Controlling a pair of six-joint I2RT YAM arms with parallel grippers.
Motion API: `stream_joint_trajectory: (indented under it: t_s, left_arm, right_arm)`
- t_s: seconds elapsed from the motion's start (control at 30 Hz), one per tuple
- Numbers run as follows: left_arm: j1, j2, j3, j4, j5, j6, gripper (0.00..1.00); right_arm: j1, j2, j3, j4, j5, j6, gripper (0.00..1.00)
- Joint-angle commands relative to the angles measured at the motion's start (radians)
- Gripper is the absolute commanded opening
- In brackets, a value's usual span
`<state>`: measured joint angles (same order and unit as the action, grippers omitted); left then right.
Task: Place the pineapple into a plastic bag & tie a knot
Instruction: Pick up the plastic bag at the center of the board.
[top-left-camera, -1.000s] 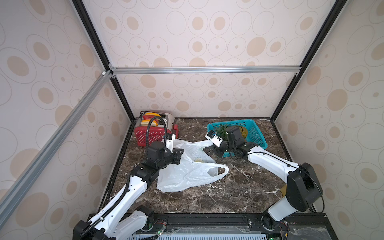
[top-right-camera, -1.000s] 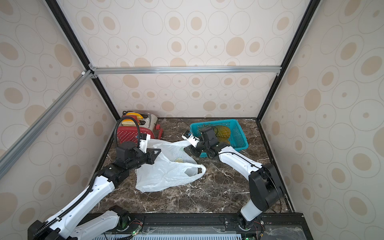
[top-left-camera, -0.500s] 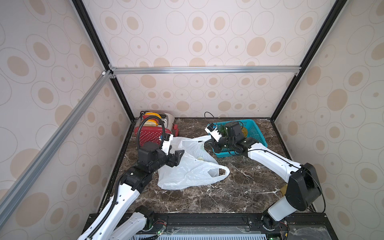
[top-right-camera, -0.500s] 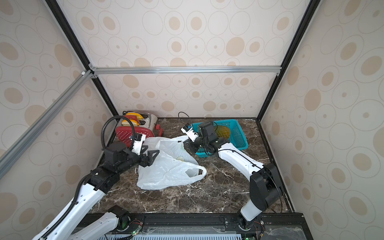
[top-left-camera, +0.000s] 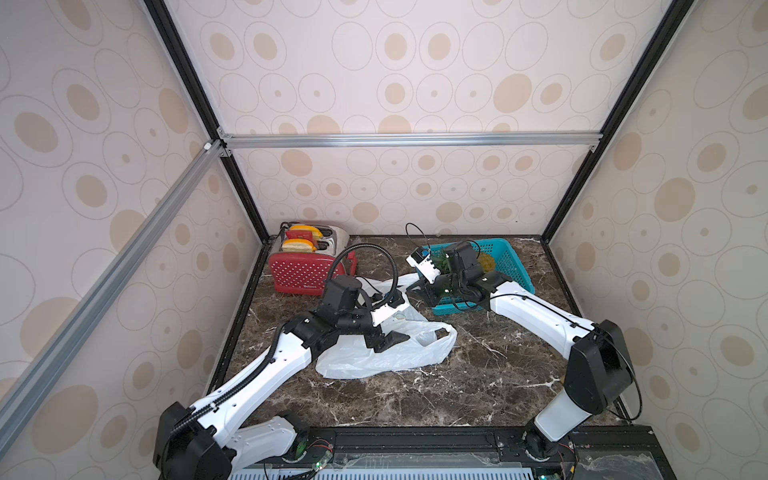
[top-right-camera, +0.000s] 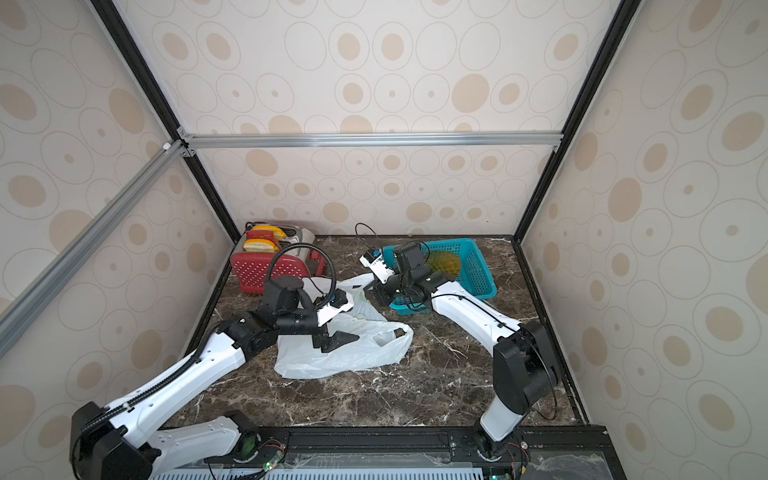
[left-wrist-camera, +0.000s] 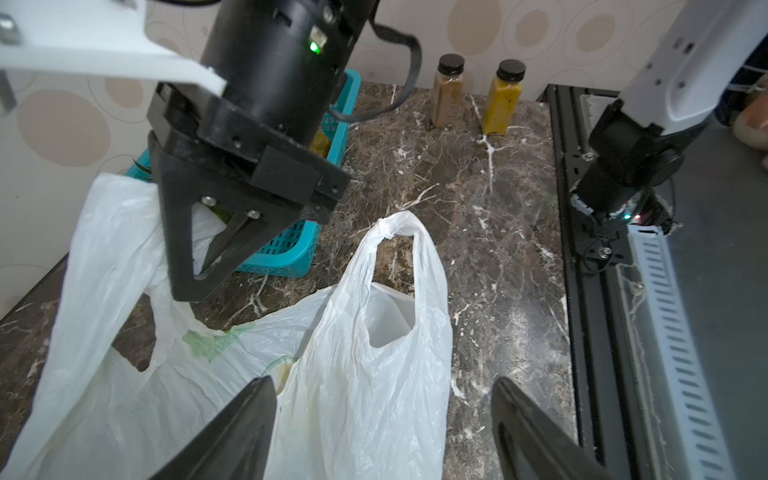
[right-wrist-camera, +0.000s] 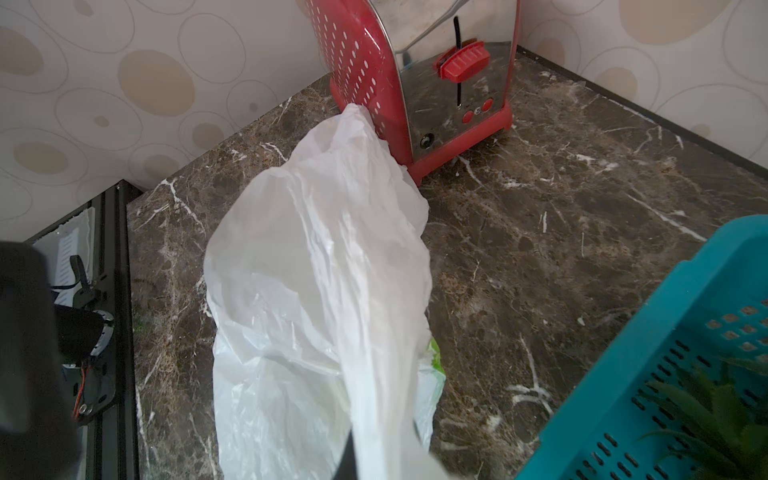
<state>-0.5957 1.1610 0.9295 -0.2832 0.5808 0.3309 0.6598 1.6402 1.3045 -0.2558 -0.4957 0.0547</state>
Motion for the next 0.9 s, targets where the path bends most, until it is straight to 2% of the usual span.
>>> stream_joint_trajectory:
  t_s: [0.0,0.03,0.1,0.2,0.3,0.4,0.53,0.67,0.77,0.87]
  left_arm:
    - [-0.007,-0.026,0.006,0.185,-0.233,-0.210,0.81]
    - [-0.009,-0.035,0.015,0.176,-0.291,-0.334,0.80]
    - [-0.031,-0.063,0.038,0.074,-0.501,-0.605,0.78]
    - [-0.039,-0.095,0.058,-0.132,-0.609,-0.960,0.78]
    - [-0.057,-0.111,0.029,-0.233,-0.634,-1.206,0.82]
    - [-0.069,-0.102,-0.005,-0.195,-0.646,-1.312,0.88]
    - [-0.069,-0.020,-0.027,-0.037,-0.646,-1.383,0.98]
    - [-0.085,0.110,-0.005,0.016,-0.641,-1.427,0.99]
    - [-0.091,0.157,-0.049,0.082,-0.682,-1.498,0.94]
    - [-0.099,0.196,-0.051,0.083,-0.755,-1.514,0.81]
  right_arm:
    - [0.001,0.012,0.037,-0.023,0.010,0.028,0.00]
    - [0.001,0.013,0.042,-0.026,0.022,0.040,0.00]
    - [0.001,0.019,0.057,-0.037,0.055,0.075,0.00]
    - [0.002,0.027,0.079,-0.058,0.100,0.141,0.00]
    - [0.005,0.024,0.086,-0.067,0.153,0.201,0.00]
    - [0.012,0.029,0.101,-0.090,0.192,0.244,0.00]
    - [0.034,0.042,0.131,-0.114,0.210,0.258,0.00]
    - [0.050,0.046,0.150,-0.133,0.224,0.275,0.00]
    - [0.060,0.046,0.156,-0.141,0.241,0.284,0.00]
    - [0.070,0.050,0.164,-0.152,0.241,0.300,0.00]
